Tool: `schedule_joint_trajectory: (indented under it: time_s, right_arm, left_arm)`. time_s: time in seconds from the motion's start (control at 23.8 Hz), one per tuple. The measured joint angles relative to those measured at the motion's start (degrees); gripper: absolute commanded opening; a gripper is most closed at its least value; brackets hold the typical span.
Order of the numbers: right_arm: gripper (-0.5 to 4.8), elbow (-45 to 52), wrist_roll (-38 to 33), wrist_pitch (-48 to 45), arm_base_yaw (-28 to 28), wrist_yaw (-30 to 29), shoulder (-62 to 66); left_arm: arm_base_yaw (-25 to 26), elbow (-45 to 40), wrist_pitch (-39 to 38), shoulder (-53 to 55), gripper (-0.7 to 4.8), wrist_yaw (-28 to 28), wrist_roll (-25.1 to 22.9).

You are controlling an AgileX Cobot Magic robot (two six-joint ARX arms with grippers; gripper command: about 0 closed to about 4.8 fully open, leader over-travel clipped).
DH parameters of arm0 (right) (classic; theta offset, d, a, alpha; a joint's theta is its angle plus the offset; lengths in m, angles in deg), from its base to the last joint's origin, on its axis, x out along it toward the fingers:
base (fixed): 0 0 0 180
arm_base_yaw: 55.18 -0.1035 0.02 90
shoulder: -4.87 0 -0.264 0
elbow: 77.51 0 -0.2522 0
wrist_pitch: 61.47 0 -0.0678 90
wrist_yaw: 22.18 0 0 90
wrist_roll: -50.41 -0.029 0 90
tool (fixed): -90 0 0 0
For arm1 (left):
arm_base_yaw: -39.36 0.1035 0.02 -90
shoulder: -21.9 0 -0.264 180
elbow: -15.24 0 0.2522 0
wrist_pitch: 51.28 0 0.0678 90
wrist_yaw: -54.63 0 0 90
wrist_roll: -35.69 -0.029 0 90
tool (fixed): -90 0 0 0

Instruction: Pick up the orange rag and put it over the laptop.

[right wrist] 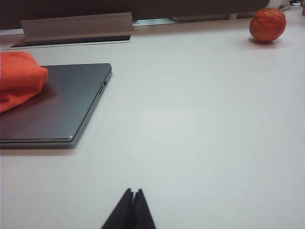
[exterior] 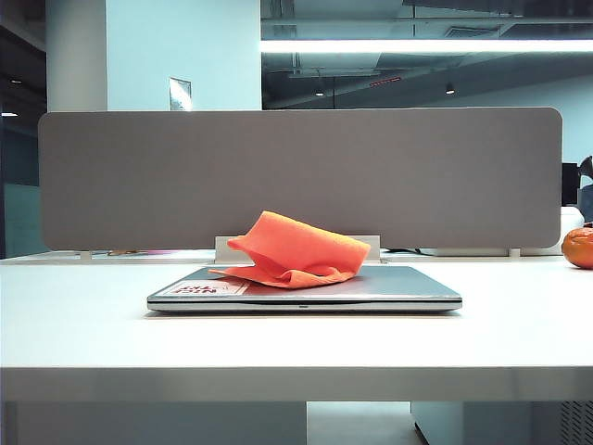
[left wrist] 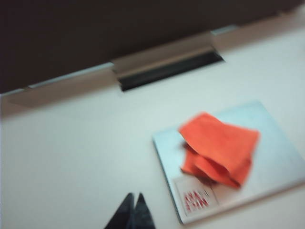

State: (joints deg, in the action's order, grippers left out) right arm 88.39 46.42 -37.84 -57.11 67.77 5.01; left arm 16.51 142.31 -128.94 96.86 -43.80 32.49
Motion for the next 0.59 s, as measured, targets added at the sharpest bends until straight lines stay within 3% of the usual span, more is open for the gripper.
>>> schedule_joint_trajectory:
  time_s: [0.21, 0.5, 0.59]
  right_arm:
    - [-0.05, 0.0, 0.0, 0.0, 0.0, -0.02, 0.0]
    - [-0.05, 0.0, 0.0, 0.02, 0.0, -0.02, 0.0]
    - [-0.05, 0.0, 0.0, 0.02, 0.0, -0.02, 0.0]
  left_arm:
    - [3.8, -9.22, 9.55, -4.52, -0.06, -0.37, 2.82]
    - [6.4, -33.05, 28.41, -15.96, -0.06, -0.42, 2.84]
    - [7.08, -36.63, 30.82, -18.01, -0.06, -0.74, 2.97]
